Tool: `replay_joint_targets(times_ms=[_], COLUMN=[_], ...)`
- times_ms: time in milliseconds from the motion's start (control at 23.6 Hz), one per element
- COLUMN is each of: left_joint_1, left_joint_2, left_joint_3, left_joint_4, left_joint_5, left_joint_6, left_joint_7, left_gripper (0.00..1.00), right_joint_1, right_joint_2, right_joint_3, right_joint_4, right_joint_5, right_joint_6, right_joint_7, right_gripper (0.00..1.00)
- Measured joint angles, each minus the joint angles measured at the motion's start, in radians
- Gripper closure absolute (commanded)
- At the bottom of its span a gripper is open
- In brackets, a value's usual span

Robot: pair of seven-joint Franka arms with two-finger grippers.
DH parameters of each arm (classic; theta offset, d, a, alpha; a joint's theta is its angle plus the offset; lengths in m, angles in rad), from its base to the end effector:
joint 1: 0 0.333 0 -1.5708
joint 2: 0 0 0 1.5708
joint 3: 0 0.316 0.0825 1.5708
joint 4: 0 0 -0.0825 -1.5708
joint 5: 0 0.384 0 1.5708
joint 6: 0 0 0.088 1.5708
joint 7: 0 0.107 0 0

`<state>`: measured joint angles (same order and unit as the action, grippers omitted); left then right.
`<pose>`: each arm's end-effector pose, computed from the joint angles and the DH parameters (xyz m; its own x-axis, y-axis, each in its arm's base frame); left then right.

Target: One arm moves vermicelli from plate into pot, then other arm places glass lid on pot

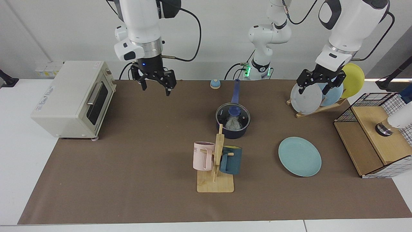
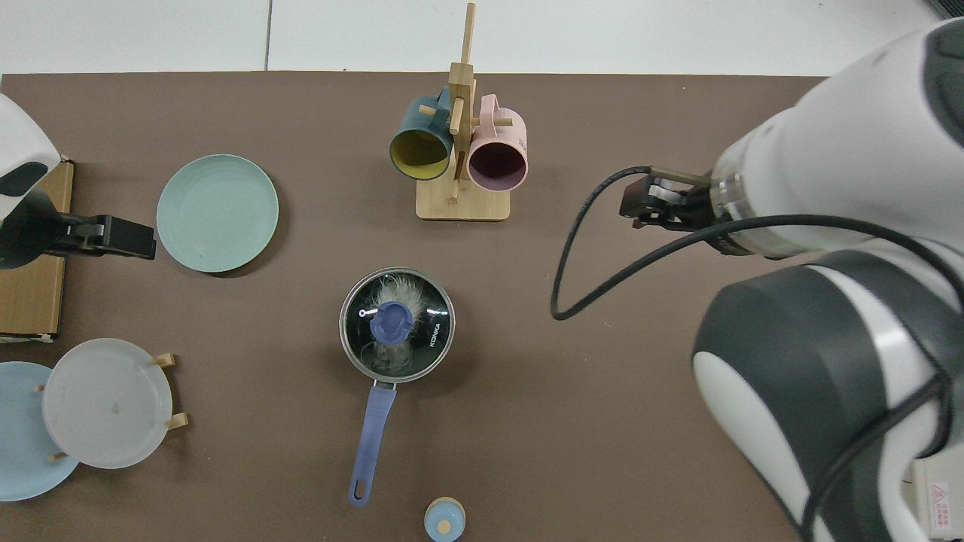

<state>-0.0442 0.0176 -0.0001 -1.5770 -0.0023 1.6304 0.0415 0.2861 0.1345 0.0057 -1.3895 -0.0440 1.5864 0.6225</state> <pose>0.5651 -0.0253 0.6171 0.9957 -0.0855 0.0359 -0.0856 -0.9963 0.0008 0.5745 0.1674 0.6343 0.9428 -0.3245 0.0758 -0.3254 -0.9456 -0.0013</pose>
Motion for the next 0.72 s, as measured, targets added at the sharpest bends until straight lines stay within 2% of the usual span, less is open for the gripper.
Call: replay_joint_targets(times_ms=[212, 382, 721], left_joint_1=[0.0, 0.0, 0.0], left_joint_2=[0.0, 0.0, 0.0], left_joint_3=[0.0, 0.0, 0.0], left_joint_4=[0.0, 0.0, 0.0], left_joint_5=[0.0, 0.0, 0.0], left_joint_6=[-0.008, -0.018, -0.027], left_joint_7=[0.006, 0.027, 0.047], left_gripper=[0.0, 0.0, 0.0], right_joint_1=[-0.09, -0.153, -0.201], right_joint_2=[-0.048, -0.083, -0.131], right_joint_3=[-0.001, -0.001, -0.001], right_joint_4=[-0.034, -0.103, -0.206], right_joint_5=[0.0, 0.0, 0.0], right_joint_6=[-0.035, -0.039, -0.033], right_joint_7=[-0.107, -0.207, -0.34], right_gripper=[0.01, 0.01, 0.01])
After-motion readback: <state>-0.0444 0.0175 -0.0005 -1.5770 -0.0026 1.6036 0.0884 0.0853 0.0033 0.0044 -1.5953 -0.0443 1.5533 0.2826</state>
